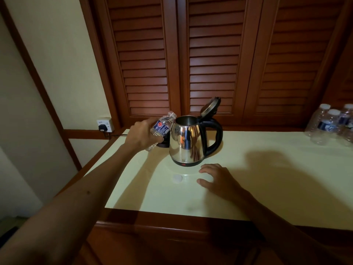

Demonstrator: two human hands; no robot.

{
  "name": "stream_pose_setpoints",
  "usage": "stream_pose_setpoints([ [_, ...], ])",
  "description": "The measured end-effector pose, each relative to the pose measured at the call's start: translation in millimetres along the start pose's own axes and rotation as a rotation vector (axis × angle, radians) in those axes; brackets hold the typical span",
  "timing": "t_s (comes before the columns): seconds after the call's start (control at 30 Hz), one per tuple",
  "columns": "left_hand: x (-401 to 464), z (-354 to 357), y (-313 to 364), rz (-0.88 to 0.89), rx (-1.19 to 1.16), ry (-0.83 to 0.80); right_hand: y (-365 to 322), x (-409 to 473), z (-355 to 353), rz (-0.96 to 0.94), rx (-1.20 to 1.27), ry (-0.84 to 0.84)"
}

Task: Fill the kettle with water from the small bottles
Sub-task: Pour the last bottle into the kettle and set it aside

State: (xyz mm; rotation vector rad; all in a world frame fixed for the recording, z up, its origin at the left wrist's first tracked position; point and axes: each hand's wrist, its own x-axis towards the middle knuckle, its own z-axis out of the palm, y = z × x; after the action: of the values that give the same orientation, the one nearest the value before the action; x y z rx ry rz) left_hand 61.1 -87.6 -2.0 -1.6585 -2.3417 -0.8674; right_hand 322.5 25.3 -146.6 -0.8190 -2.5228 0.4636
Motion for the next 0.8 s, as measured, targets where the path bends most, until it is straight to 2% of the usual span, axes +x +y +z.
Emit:
stream_pose_setpoints([
  [0.17,12.2,-8.9,6.6,-0.006,0.219,-0.066,-1.3,-3.1,-0.5,-0.006,0.023,0.032],
  [0.43,22.8,-17.6,14.6,-0.082,0.426,-0.136,-1.3,-3.1,-0.5,0.006,0.034,0.027],
  [0.6,26.3,-20.3,21.6,0.020,0.595,-0.117,-1.4,-3.1,-0.5,0.006,0.043,0.038],
  [0.8,29.3,-25.6,28.0,0.084,0.686,-0.070,-0.4,-3.1,-0.5,0.026,0.057,0.023],
])
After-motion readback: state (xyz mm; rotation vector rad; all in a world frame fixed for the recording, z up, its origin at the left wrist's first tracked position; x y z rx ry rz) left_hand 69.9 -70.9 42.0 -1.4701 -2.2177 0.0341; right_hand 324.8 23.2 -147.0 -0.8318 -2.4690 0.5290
